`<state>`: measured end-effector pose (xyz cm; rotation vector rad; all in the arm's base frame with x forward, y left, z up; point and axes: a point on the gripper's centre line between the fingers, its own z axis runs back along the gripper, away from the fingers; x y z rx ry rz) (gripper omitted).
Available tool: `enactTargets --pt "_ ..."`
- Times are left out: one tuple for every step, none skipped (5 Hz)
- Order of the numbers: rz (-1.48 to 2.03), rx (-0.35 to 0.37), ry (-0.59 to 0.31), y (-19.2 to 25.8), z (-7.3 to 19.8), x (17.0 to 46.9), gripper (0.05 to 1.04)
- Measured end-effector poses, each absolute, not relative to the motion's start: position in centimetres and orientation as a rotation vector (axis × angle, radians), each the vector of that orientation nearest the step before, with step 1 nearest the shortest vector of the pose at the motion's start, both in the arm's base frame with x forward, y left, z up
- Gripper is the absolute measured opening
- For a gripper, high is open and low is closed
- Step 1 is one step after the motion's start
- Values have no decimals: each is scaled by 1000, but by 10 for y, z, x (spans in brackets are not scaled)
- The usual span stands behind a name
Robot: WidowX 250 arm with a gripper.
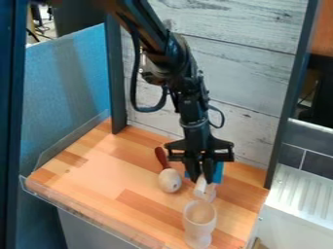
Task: Balance the cylindrical piece on top of the blue arch and cup.
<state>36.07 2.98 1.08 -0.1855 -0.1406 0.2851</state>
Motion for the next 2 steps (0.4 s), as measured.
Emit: enactTargets --pt "285 -181 -143 30 9 362 242" --pt "282 -175 -139 31 7 361 242"
